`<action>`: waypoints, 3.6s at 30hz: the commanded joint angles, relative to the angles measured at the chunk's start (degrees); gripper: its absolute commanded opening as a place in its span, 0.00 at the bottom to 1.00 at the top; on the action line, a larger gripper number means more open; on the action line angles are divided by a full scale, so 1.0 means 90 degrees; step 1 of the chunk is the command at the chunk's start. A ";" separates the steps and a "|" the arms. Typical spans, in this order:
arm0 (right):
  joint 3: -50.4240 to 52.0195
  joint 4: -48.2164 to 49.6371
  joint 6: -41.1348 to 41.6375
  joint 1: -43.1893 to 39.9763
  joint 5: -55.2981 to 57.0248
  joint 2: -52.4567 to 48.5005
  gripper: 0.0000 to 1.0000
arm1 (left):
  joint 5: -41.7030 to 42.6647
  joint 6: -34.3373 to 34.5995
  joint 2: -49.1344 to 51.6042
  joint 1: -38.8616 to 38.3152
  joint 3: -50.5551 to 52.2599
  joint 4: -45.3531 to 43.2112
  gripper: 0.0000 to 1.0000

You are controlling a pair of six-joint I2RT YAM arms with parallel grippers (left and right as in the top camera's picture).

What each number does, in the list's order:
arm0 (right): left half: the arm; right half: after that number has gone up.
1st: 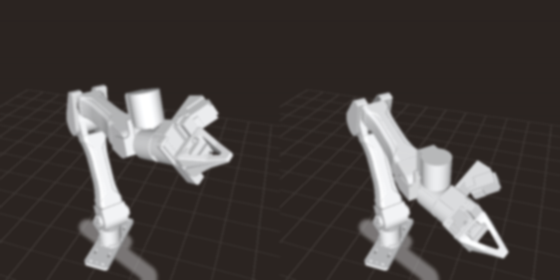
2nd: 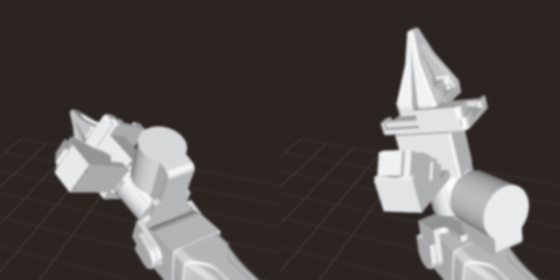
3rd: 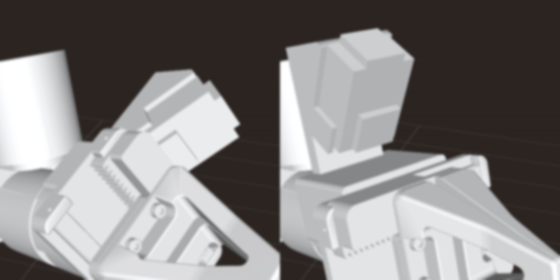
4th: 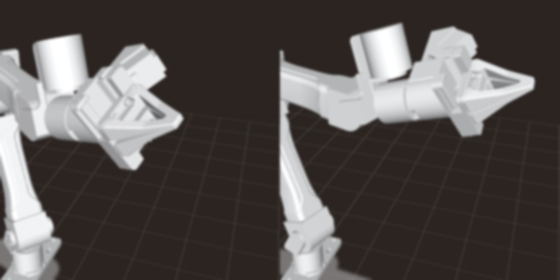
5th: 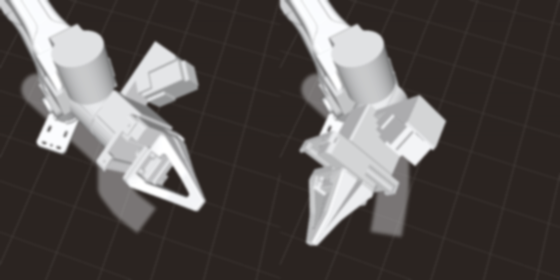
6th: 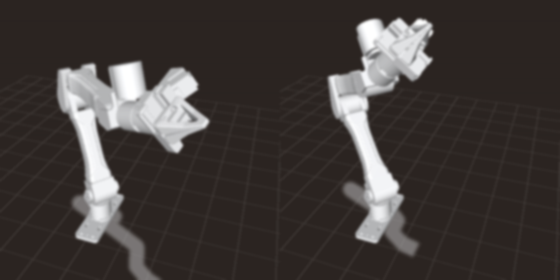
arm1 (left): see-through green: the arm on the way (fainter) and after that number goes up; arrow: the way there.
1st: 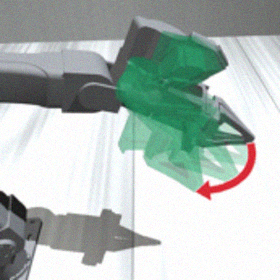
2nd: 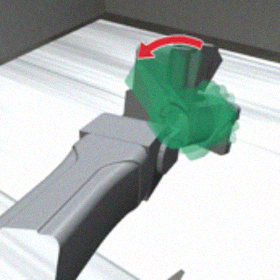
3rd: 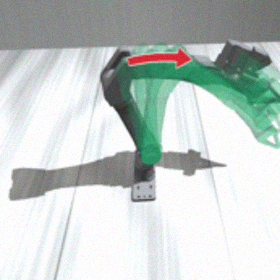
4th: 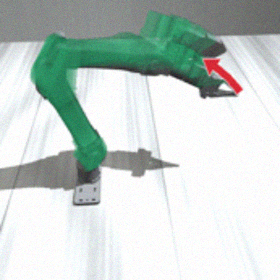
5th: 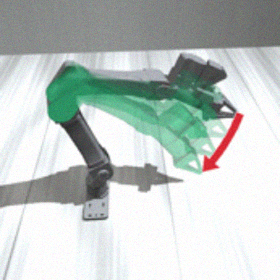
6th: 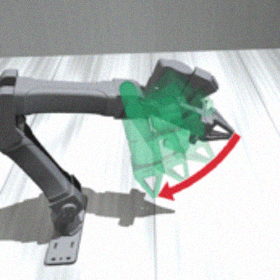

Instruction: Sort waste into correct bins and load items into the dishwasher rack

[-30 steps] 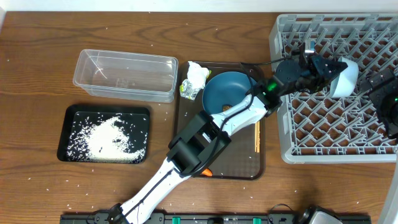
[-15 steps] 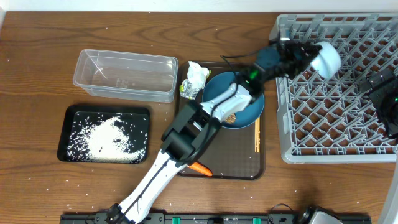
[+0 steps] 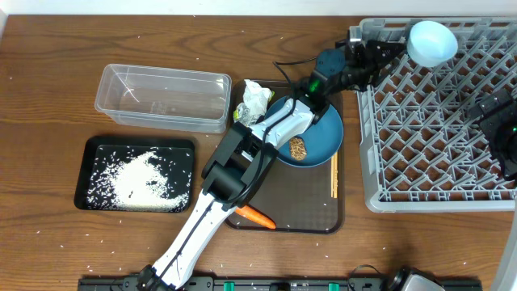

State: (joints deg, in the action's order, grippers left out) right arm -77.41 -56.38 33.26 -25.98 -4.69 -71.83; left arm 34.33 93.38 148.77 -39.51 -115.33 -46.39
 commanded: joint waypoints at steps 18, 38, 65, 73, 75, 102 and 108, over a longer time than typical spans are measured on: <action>-0.0017 0.0775 -0.1707 0.0879 -0.1268 -0.0257 0.81 | 0.3089 -0.3786 -0.1035 0.0947 -0.0214 0.2538 0.53; -0.1394 0.2433 -0.0476 0.1061 -0.0345 -0.3371 0.70 | -0.2985 -0.8711 -0.4316 0.2448 -0.0214 1.1973 0.64; -0.1739 0.3310 0.0911 0.0789 -0.0663 -0.5008 0.29 | -0.3891 -0.8706 -0.4539 0.3067 -0.0211 1.3580 0.98; -0.1744 0.3332 0.0029 0.0833 -0.0699 -0.4993 0.06 | -0.3891 -0.8706 -0.4539 0.3067 -0.0211 1.3580 0.98; -0.1744 0.3286 -0.0206 0.0835 -0.0697 -0.4915 0.01 | -0.3891 -0.8706 -0.4539 0.3067 -0.0211 1.3580 0.98; -0.1744 0.2171 0.0510 0.1311 0.1557 -0.3509 0.47 | -0.3891 -0.8706 -0.4539 0.3067 -0.0211 1.3580 0.98; -0.1744 0.2630 0.1287 0.0920 0.0600 -0.3815 0.58 | -0.3891 -0.8706 -0.4539 0.3067 -0.0211 1.3580 0.98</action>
State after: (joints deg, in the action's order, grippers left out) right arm -92.77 -32.95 38.17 -16.56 4.82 -104.20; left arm -0.01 16.01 108.75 -12.10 -116.75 75.61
